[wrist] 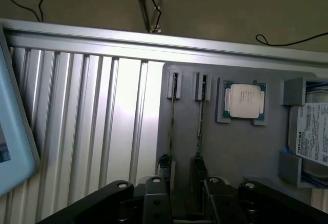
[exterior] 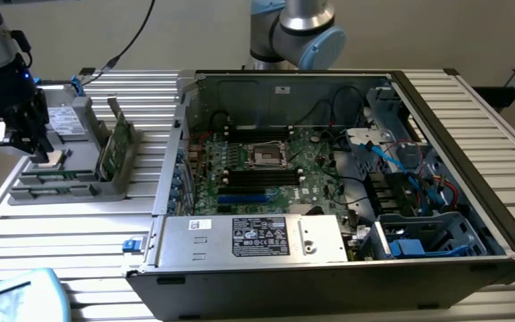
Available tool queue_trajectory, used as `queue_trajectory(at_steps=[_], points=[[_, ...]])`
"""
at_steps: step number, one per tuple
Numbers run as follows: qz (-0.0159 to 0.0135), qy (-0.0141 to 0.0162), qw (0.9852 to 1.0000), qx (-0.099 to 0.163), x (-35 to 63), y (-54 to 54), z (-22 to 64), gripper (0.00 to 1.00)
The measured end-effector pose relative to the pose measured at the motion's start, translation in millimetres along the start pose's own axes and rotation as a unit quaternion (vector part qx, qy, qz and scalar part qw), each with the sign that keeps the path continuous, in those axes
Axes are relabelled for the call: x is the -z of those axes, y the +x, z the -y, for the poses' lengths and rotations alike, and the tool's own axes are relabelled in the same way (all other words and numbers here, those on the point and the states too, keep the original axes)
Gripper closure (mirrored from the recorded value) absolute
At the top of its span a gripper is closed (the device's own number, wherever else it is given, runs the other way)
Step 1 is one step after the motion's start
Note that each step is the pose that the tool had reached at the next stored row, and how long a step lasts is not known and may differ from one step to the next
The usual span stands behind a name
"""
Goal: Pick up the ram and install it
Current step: 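Pick up the ram and move it above insertion slot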
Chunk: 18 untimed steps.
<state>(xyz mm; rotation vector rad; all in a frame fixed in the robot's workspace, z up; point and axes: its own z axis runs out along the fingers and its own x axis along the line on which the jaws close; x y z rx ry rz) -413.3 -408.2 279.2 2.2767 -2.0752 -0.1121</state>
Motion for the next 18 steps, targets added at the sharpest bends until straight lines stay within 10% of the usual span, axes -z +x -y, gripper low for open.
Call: queue_trajectory(at_steps=[18], points=[[0.0001,-0.0001,0.9999,0.014,-32.9,13.7,-2.9,0.69]])
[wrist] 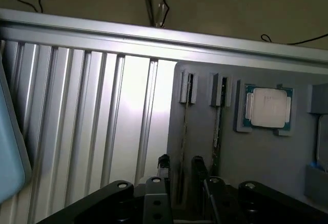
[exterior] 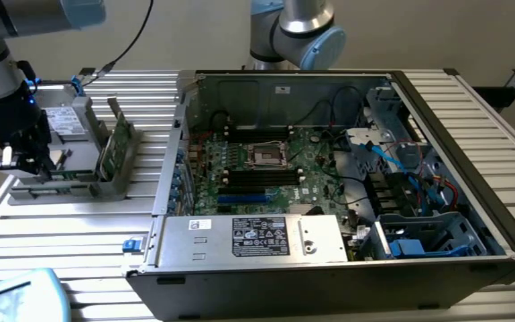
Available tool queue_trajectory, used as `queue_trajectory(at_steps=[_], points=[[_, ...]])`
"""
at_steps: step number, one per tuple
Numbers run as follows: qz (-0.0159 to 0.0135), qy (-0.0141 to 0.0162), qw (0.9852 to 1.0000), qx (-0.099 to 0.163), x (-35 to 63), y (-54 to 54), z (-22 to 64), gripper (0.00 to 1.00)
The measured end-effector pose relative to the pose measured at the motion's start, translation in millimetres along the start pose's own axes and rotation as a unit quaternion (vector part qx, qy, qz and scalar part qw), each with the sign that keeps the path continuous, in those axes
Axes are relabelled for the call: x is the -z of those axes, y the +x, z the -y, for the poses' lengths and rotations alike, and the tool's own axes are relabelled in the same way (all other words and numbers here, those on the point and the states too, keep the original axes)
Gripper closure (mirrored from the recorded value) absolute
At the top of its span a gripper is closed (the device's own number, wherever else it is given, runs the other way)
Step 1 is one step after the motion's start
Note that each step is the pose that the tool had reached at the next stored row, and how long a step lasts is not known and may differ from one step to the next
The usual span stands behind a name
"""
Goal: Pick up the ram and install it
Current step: 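Pick up the ram and move it above insertion slot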
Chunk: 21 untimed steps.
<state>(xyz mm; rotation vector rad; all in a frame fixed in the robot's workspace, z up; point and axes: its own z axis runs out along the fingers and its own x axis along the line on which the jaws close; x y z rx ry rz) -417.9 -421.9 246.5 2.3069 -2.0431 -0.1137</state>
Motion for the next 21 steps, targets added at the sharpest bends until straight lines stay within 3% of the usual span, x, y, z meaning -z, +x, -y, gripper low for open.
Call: queue_trajectory(at_steps=[4,7,13,21], points=[[-0.0004,-0.0001,1.0000,0.006,-7.2,0.8,0.6,0.69],[0.0010,0.0000,1.0000,0.008,-12.2,1.2,1.3,0.69],[0.0097,0.0012,0.9999,0.008,-21.8,1.4,3.0,0.69],[0.0137,0.0019,0.9999,0.002,-36.3,1.6,4.4,0.69]])
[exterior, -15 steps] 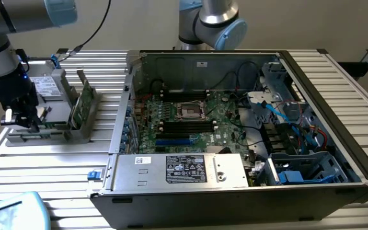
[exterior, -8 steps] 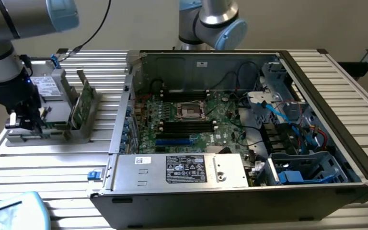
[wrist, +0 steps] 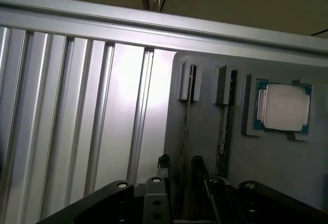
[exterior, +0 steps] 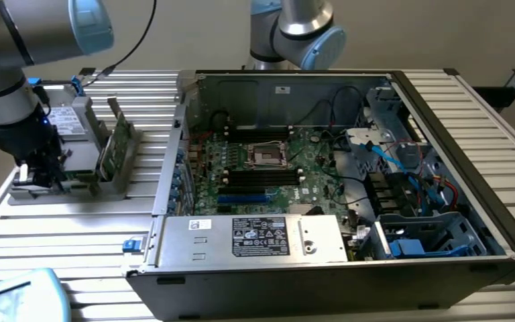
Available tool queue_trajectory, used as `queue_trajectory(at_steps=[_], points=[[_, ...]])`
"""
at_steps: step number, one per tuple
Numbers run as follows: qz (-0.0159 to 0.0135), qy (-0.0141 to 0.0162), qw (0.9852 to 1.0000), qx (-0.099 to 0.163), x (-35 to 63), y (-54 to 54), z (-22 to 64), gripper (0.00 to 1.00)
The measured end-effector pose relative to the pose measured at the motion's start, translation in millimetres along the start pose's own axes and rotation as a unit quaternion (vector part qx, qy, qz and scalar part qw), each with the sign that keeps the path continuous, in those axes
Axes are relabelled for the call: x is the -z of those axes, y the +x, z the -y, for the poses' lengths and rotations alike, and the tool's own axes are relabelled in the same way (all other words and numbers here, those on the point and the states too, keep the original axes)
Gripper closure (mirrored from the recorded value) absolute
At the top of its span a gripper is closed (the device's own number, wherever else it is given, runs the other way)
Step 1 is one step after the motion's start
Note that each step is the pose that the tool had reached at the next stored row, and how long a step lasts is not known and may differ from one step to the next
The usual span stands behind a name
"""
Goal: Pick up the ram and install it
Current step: 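Pick up the ram and move it above insertion slot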
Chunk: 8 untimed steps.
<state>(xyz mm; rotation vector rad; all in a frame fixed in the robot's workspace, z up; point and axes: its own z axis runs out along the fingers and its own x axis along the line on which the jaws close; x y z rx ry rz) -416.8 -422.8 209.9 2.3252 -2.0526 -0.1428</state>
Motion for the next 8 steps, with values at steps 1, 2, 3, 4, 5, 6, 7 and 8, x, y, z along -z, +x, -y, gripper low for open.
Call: queue_trajectory(at_steps=[1,2,3,4,5,6,7,8], points=[[0.0002,0.0000,1.0000,-0.001,-1.7,0.1,0.2,0.69],[0.0003,0.0000,1.0000,-0.001,-3.6,0.2,0.3,0.69],[0.0004,0.0002,1.0000,-0.002,-5.1,0.2,0.5,0.69],[0.0005,0.0002,1.0000,-0.003,-5.9,0.3,0.5,0.69],[0.0006,0.0002,1.0000,-0.004,-6.0,0.3,0.4,0.69],[0.0005,0.0001,1.0000,-0.004,-6.0,0.3,0.4,0.69],[0.0006,0.0001,1.0000,-0.004,-6.0,0.3,0.5,0.69],[0.0006,0.0003,1.0000,-0.005,-6.6,0.3,0.6,0.69]])
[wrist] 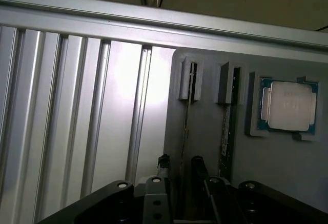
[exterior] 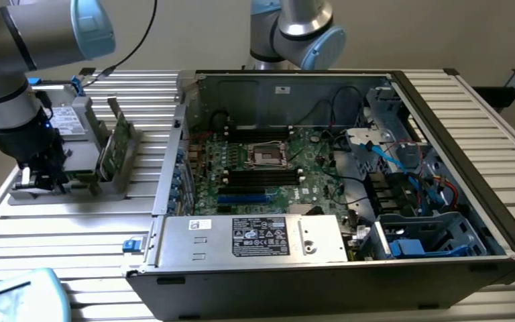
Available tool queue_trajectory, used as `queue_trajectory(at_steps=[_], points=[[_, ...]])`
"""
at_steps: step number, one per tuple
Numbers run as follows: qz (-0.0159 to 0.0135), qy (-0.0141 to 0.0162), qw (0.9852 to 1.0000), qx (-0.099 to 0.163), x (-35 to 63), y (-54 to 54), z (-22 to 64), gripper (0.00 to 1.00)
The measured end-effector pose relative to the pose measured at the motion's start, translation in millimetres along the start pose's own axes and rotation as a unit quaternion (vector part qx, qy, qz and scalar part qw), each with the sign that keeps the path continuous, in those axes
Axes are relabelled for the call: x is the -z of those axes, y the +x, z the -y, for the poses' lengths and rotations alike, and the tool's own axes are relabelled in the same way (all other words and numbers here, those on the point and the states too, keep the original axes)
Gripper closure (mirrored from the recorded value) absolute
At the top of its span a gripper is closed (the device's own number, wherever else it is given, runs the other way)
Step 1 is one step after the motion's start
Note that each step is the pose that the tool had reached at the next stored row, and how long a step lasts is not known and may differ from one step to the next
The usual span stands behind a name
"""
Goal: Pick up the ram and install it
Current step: 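Pick up the ram and move it above insertion slot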
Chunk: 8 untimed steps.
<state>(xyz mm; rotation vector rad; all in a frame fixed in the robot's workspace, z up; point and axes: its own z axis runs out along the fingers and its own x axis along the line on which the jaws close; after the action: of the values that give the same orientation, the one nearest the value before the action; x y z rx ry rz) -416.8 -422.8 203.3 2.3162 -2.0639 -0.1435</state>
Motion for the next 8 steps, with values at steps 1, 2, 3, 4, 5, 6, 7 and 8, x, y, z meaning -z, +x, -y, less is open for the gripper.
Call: queue_trajectory(at_steps=[1,2,3,4,5,6,7,8], points=[[0.0000,0.0001,1.0000,0.000,-1.2,0.1,-0.1,0.69],[0.0000,0.0001,1.0000,-0.001,-2.5,0.1,-0.2,0.69],[0.0001,0.0001,1.0000,-0.001,-3.4,0.1,-0.3,0.69],[0.0001,0.0001,1.0000,-0.001,-3.7,0.1,-0.4,0.69],[0.0001,-0.0001,1.0000,-0.002,-3.8,0.1,-0.5,0.69],[0.0003,0.0001,1.0000,-0.002,-4.6,0.1,-0.6,0.69],[0.0008,0.0002,1.0000,-0.004,-5.5,0.0,-0.9,0.69],[0.0010,0.0004,1.0000,-0.004,-5.9,0.0,-1.0,0.69]])
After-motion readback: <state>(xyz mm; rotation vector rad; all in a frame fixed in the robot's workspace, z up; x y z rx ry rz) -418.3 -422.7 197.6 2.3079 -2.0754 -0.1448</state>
